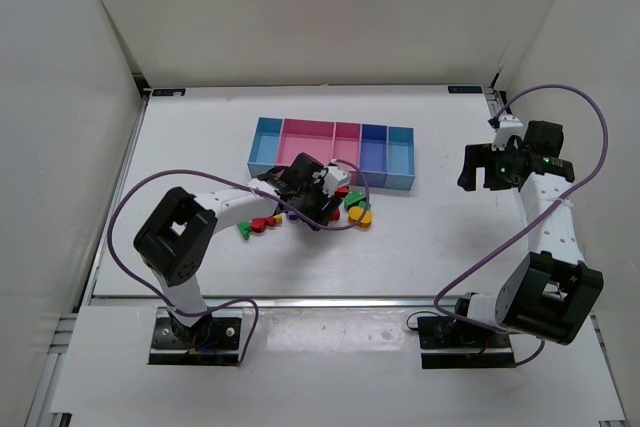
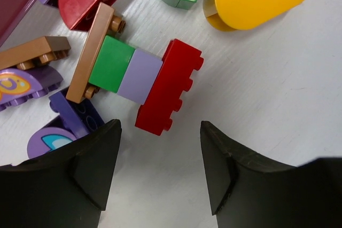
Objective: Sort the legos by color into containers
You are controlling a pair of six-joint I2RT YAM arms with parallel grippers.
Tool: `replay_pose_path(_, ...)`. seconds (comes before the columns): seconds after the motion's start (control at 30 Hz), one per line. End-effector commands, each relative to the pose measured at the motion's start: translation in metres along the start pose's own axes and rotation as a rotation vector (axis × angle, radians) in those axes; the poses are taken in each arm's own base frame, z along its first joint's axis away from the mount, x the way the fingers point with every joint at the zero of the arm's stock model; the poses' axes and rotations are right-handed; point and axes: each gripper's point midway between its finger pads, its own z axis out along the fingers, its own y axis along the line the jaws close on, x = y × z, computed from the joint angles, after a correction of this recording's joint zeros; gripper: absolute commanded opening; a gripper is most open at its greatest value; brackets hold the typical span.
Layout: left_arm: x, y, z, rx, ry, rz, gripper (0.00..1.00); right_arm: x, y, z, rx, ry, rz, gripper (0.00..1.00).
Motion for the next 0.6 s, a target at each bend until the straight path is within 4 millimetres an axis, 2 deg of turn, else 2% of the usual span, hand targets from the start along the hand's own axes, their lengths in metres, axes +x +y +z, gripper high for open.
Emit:
replay_pose_path(0.0,-0.0220,-0.0004,-0.0019,0.045,-0.069,0.055,0.71,-0.0003,0.0007,-0.0046,-0.006,-0.005,-0.010,0.99)
replay_pose_path(0.27,-0.0292,-0.0071,0.0008,0.095,-0.098,0.116,0.65,0.0039,-0.0014,-0.0036,-0.001,0.002,-0.004,0.99)
replay_pose_path(0.37,-0.0285,-0.0077,0.0028,0.102,-0.087,0.116,0.56,0.0057,-0.0017,-0.0041,0.000,0.003,-0.002,0.99)
replay_pose_path(0.43,-0.0289,-0.0083,0.0038,0.107,-0.085,0.114,0.44,0.0061,-0.0022,-0.0039,0.001,0.002,0.000,0.99)
replay_pose_path(0.57,-0.0277,-0.0103,0.0046,0.113,-0.079,0.113,0.36,0.0062,-0.0019,-0.0036,0.000,0.002,0.001,0.99)
